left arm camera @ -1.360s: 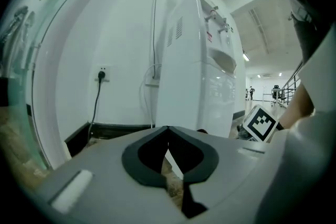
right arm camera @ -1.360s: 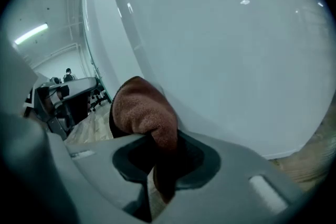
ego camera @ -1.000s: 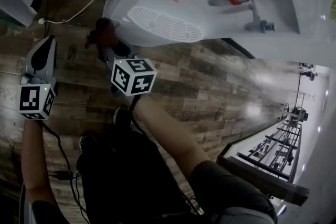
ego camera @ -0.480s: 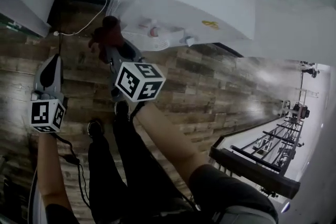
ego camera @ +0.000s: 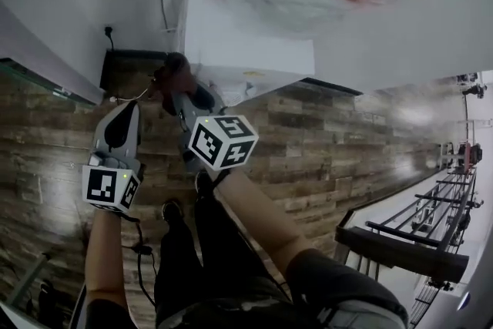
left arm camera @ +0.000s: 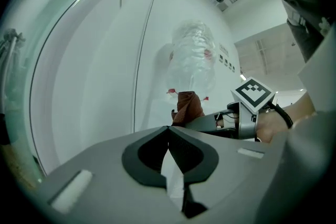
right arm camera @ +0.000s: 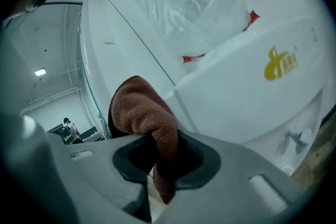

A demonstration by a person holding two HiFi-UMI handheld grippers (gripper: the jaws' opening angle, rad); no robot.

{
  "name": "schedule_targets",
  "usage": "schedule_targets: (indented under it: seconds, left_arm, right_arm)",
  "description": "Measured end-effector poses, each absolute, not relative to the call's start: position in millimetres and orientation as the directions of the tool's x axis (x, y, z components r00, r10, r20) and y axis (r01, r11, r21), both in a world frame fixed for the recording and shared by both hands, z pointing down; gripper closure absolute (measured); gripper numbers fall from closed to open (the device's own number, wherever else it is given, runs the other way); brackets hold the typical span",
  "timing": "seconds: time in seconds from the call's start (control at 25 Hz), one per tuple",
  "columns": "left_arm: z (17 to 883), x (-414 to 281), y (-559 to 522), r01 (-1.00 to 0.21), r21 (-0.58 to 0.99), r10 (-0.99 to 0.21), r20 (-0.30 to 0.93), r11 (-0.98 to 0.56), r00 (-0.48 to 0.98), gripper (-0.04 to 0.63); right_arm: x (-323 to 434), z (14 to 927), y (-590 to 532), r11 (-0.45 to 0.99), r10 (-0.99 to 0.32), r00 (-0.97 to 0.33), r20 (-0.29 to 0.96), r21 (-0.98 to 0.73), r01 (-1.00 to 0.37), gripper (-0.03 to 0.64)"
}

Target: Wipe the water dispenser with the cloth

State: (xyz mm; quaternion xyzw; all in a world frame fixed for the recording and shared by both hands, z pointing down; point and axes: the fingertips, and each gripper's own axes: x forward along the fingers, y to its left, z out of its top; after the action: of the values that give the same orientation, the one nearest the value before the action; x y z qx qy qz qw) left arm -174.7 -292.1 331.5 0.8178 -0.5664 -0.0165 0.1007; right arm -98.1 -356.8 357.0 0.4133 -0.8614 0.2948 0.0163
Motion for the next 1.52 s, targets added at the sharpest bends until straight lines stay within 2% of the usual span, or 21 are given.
schedule_targets:
  seconds: [0.32,0.56,1.04,1.52]
  left_arm:
    - [270.2,-174.9,-238.6,-0.916,0.258,-0.940,0.073,-0.306,0.335,0.575]
    - [235.3,-159.6,-192.4,-0.887,0.219,-0.898,0.081,-0.407,0.432,0.575]
    - [208.3,-107.1,-108.8,-0.845,0.238,-0.861,0.061,-0.479,0.506,0.575]
    - [185.0,-34.5,64.3,-0.803,0.170,-0.813,0.015,-0.572,0.582,0.577]
  right_arm:
    - [-73.9,287.5,-315.3,0.454,-0.751,-0.615,0.239,-0.489,-0.745,0.552]
    - [-44.6,249.4,-248.4,0.396,-0.793,-0.557,0.248,-0.485,-0.780,0.552]
    - [51.6,218.8,-131.3,0.282,-0.877,-0.418,0.237,-0.450,-0.848,0.552]
    - [140.7,219.8,89.7,0.189,-0.929,-0.307,0.205,-0.452,-0.872,0.552]
